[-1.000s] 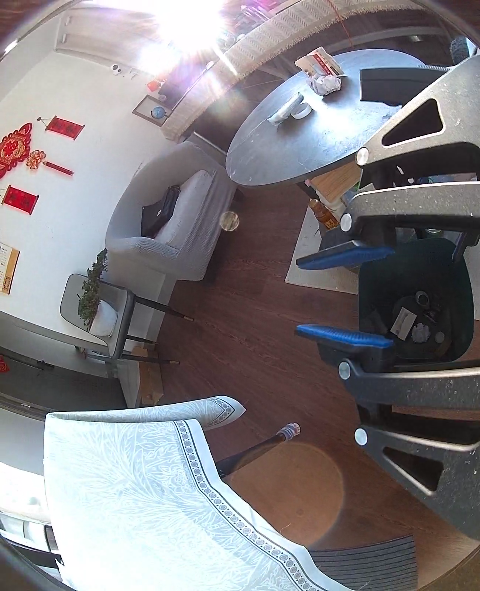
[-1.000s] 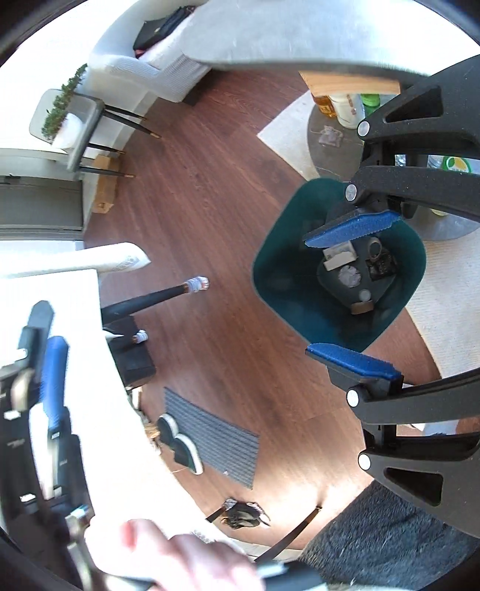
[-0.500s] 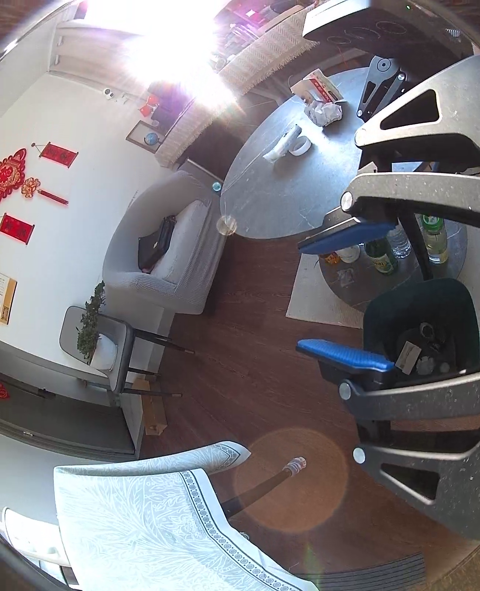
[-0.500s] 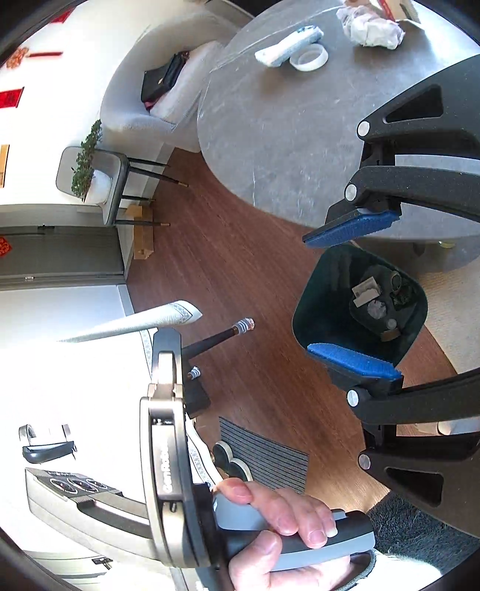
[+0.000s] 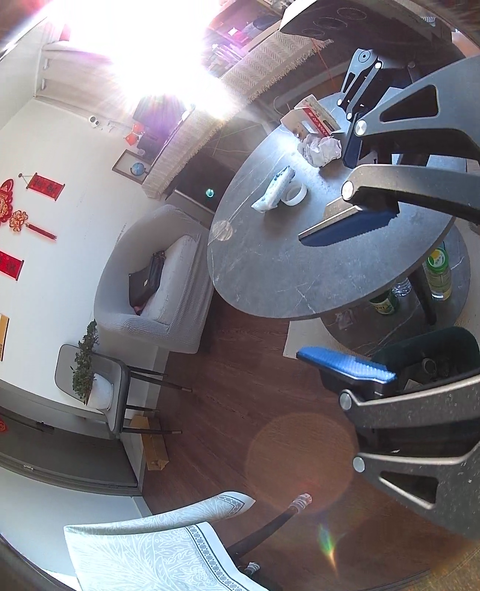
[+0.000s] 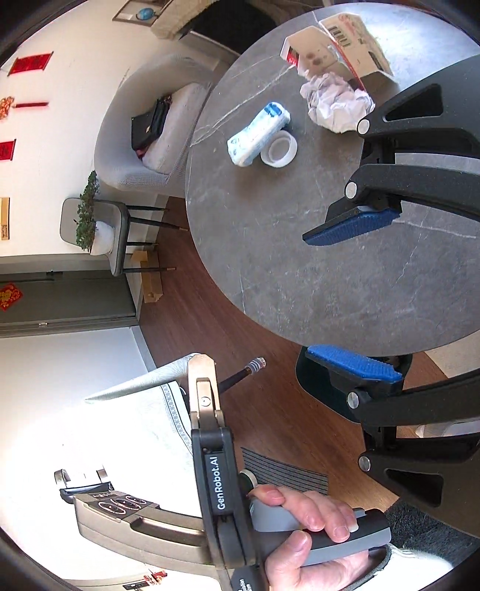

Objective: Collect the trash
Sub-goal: 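Move both tools back over the table, then grasp the SanDisk cardboard box with the right tool while the left tool grasps crumpled paper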

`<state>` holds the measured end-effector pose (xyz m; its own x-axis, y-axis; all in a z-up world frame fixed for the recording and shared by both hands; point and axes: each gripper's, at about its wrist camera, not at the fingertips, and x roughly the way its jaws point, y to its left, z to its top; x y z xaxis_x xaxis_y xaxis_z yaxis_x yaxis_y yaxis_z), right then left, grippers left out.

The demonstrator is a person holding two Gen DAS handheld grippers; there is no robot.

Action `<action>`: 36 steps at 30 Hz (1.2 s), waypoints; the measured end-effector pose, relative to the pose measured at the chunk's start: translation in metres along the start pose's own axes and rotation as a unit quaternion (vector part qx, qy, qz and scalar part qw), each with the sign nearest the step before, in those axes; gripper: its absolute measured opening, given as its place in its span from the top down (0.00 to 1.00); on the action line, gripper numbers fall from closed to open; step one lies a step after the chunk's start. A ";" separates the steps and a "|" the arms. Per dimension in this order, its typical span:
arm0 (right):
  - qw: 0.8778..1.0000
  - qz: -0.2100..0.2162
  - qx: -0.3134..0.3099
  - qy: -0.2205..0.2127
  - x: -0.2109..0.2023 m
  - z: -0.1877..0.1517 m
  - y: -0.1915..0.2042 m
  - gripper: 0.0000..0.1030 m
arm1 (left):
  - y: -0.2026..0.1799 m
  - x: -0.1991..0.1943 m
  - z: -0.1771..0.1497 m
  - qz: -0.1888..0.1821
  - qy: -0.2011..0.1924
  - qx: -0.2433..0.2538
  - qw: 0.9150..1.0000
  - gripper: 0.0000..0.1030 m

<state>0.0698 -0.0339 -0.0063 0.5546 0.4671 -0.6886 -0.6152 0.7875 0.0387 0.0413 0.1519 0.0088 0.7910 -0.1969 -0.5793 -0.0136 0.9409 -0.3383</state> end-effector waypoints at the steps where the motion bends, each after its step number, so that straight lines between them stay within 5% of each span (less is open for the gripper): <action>1: 1.000 -0.008 0.000 -0.006 -0.006 0.002 -0.006 0.38 | -0.005 0.002 0.000 -0.004 0.000 0.004 1.000 0.40; 15: 0.995 -0.092 0.017 -0.042 -0.071 -0.005 -0.101 0.08 | -0.057 0.034 -0.003 -0.040 0.012 0.013 0.999 0.30; 36: 0.994 -0.061 0.089 -0.029 -0.019 -0.032 -0.173 0.09 | -0.115 0.088 -0.035 -0.054 0.074 0.074 0.993 0.26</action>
<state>0.1472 -0.1919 -0.0229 0.6531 0.3819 -0.6539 -0.4348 0.8961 0.0890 0.0907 0.0164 -0.0289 0.6845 -0.3275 -0.6513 0.1651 0.9398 -0.2991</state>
